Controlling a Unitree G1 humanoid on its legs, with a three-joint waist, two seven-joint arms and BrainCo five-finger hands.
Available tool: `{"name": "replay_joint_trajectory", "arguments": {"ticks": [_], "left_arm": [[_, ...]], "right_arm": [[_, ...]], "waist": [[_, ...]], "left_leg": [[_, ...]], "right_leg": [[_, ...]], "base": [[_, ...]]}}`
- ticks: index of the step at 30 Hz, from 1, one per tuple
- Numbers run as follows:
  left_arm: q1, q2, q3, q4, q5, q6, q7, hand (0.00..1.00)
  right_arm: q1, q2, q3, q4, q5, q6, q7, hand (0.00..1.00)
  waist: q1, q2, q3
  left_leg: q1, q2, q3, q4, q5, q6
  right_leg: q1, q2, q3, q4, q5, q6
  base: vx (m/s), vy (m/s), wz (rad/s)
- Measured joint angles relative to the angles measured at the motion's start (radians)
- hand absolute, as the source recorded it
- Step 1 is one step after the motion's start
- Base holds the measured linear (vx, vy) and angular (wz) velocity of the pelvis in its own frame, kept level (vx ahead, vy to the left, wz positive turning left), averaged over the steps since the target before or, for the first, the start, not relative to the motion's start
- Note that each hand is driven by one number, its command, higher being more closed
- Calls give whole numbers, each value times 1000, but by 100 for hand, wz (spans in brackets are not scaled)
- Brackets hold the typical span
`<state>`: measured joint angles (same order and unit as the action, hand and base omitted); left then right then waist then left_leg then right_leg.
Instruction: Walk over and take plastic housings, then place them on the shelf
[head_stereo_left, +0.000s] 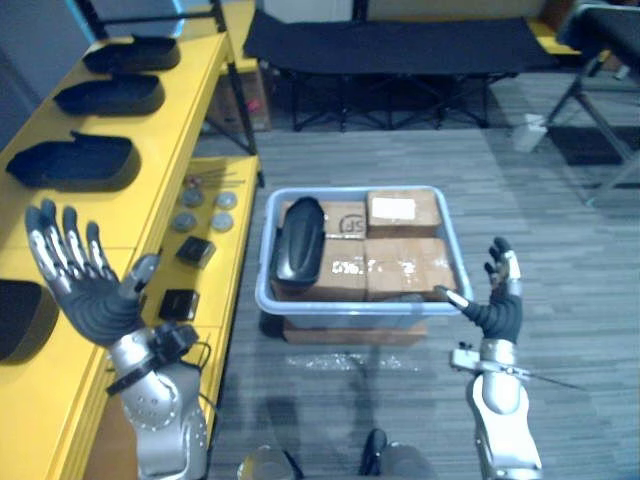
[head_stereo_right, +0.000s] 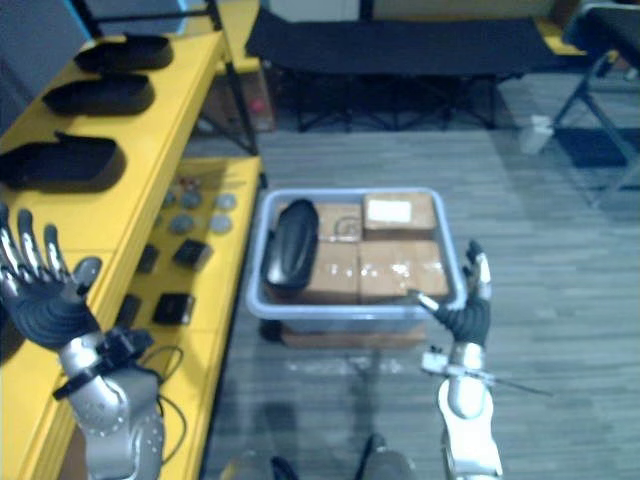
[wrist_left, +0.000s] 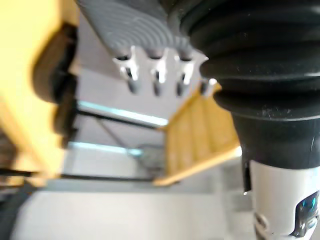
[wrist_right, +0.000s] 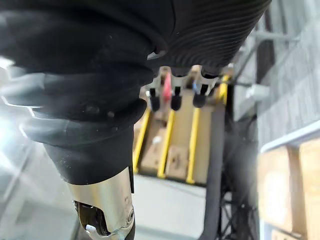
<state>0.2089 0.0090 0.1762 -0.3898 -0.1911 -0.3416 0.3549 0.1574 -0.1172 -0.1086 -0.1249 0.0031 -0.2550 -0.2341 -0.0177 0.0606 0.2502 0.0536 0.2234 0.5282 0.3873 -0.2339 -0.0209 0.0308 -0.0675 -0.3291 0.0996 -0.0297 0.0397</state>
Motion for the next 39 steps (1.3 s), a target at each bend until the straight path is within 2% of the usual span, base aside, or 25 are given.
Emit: {"name": "replay_joint_trajectory", "arguments": {"ticks": [1, 3, 6, 7, 10, 13, 16, 17, 18, 19, 21, 24, 25, 26, 29, 35, 39], "left_arm": [[0, 0, -3, 18, 1, 26, -29, 0], [-1, 19, -50, 117, 11, 131, -99, 0], [2, 30, -94, 258, 11, 212, -124, 0], [2, 29, -121, 319, 2, 234, -133, 0], [0, 33, -186, 387, -47, 249, -162, 0], [-20, 50, -254, 489, -66, 264, -181, 0], [-70, 66, -276, 616, -72, 264, -178, 0], [-77, 65, -281, 639, -72, 262, -181, 0], [-80, 66, -301, 681, -74, 255, -194, 0], [-80, 67, -313, 701, -74, 253, -212, 0], [-80, 72, -384, 797, -103, 243, -301, 0], [-81, 69, -444, 898, -159, 227, -385, 0], [-85, 72, -443, 902, -158, 210, -394, 0], [-94, 71, -445, 921, -159, 190, -407, 0], [-112, 70, -457, 962, -166, 145, -420, 0], [-134, 71, -457, 1043, -198, 103, -445, 0], [-134, 69, -463, 1052, -244, 93, -445, 0]], "right_arm": [[-2, -2, -13, 12, 18, 8, 6, 0], [-14, -17, -59, 78, 65, 57, 25, 0], [-79, -61, -65, 212, 93, 115, 35, 0], [-144, -91, -72, 329, 142, 144, 35, 0], [-304, -168, -80, 571, 175, 155, 24, 0], [-540, -273, -74, 796, 221, 155, 13, 0], [-781, -381, -10, 969, 281, 154, 26, 0], [-817, -401, 5, 991, 293, 154, 31, 0], [-878, -438, 34, 1036, 323, 155, 40, 0], [-906, -455, 44, 1059, 335, 156, 42, 0], [-1015, -514, 94, 1149, 361, 167, 53, 0], [-1127, -540, 123, 1199, 377, 182, 72, 0], [-1141, -542, 124, 1205, 377, 191, 78, 0], [-1164, -543, 145, 1218, 376, 199, 83, 0], [-1190, -548, 175, 1240, 374, 218, 92, 0], [-1227, -565, 188, 1245, 359, 249, 97, 0], [-1249, -574, 188, 1248, 342, 305, 27, 0]], "waist": [[-1, 2, 0], [-2, 2, 0], [-1, 1, 1], [1, 2, 3], [19, 20, 28], [44, 56, 70], [74, 64, 137], [76, 66, 144], [92, 67, 154], [101, 70, 160], [145, 91, 173], [173, 114, 201], [177, 117, 206], [195, 126, 211], [219, 153, 224], [250, 172, 232], [260, 179, 227]], "left_leg": [[-1, -4, -2, -12, 1, 2], [-2, -31, -41, -66, 22, 2], [-7, -65, -64, -136, 49, 0], [-25, -86, -99, -163, 69, 1], [-22, -120, -141, -214, 97, 1], [-59, -157, -194, -240, 126, 14], [-115, -182, -236, -241, 155, 30], [-131, -186, -249, -239, 161, 33], [-157, -195, -266, -238, 170, 38], [-165, -199, -273, -237, 173, 40], [-202, -213, -299, -214, 173, 40], [-267, -222, -330, -168, 171, 43], [-278, -222, -336, -160, 170, 44], [-303, -222, -344, -138, 165, 49], [-337, -222, -358, -93, 151, 59], [-413, -221, -372, -31, 141, 64], [-440, -219, -380, -17, 141, 64]], "right_leg": [[-1, 2, 0, -11, 7, -2], [-3, -3, -1, -57, 32, 2], [-17, -23, -34, -86, 43, 0], [-31, -40, -59, -85, 54, 5], [-38, -66, -89, -75, 65, 14], [-68, -107, -133, -46, 82, 27], [-111, -137, -163, -13, 98, 28], [-121, -143, -171, -6, 100, 28], [-142, -155, -190, 6, 100, 28], [-148, -160, -193, 13, 100, 28], [-175, -181, -199, 38, 99, 29], [-213, -202, -220, 68, 99, 29], [-219, -205, -224, 74, 99, 29], [-237, -210, -227, 88, 97, 28], [-250, -222, -245, 104, 87, 25], [-300, -234, -249, 137, 76, 21], [-323, -240, -264, 160, 70, 11]], "base": [[-87, 3, -13], [-94, 15, 2], [-125, 56, 8], [-62, 65, 31], [-89, 68, 40], [-99, 88, 43], [-108, 58, 41], [-105, 53, 48], [-74, 42, 42], [-78, 52, 35], [-68, 64, 24], [-74, 52, 30], [-119, 50, 20], [-117, 45, 19], [-97, 43, 13], [-76, 55, 8], [-21, 17, 5]]}}
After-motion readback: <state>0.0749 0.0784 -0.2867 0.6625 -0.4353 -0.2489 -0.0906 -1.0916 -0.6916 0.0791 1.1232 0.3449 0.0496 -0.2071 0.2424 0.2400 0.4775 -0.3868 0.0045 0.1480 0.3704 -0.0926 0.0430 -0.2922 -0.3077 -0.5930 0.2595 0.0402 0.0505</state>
